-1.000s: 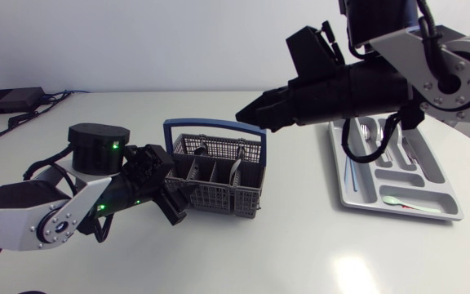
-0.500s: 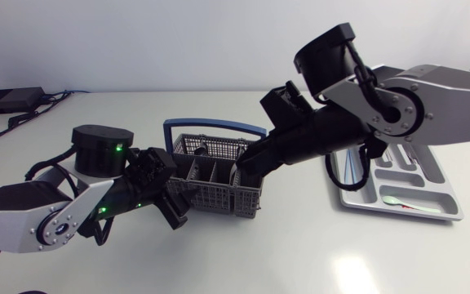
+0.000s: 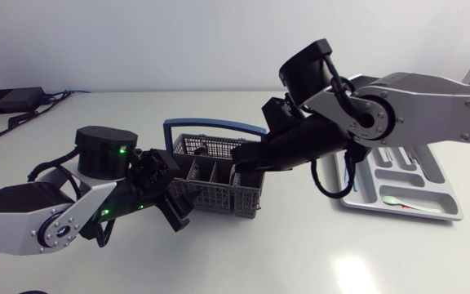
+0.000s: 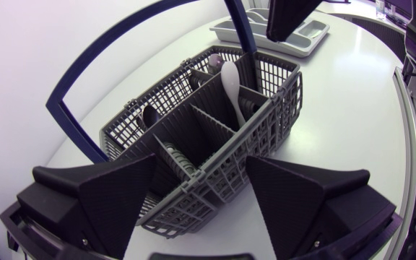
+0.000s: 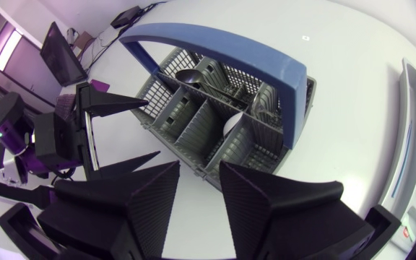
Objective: Unload the cutlery basket into the drawer organizer.
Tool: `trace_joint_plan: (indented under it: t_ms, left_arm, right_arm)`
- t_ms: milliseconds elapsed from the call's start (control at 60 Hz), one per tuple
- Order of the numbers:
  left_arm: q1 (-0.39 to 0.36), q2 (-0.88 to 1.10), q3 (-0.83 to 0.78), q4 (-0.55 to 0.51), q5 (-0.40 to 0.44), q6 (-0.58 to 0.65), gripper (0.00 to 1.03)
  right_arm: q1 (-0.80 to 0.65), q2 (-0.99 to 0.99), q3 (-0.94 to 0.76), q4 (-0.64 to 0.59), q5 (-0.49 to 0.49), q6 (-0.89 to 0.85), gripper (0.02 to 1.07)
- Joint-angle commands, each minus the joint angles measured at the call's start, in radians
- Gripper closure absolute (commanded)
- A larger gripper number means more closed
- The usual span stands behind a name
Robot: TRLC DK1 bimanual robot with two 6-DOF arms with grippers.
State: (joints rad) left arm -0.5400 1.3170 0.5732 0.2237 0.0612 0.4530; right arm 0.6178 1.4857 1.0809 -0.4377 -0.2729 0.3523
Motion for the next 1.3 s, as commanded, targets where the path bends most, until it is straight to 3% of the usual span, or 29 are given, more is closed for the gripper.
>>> trace_joint_plan:
  t_ms: [0,83,367,667,1283]
  left_arm:
    - [-0.005,-0.001,0.013,-0.007,-0.009,-0.002,0.17]
    - [-0.006,-0.001,0.010,-0.004,-0.009,-0.002,0.17]
    - [-0.006,-0.002,0.001,0.002,-0.009,-0.002,0.17]
    - [-0.003,0.008,-0.004,0.014,-0.009,-0.002,0.17]
    - [-0.003,0.022,-0.006,0.023,-0.009,-0.002,0.17]
  right_arm:
    - [0.028,0.036,0.017,0.008,0.058,0.108,0.59]
    - [0.049,0.062,0.042,-0.012,0.156,0.159,0.60]
    - [0.063,0.143,0.077,0.063,0.176,0.267,0.60]
    - [0.092,0.177,0.090,0.117,0.311,0.309,0.77]
    - [0.106,0.243,0.102,0.160,0.371,0.338,0.86]
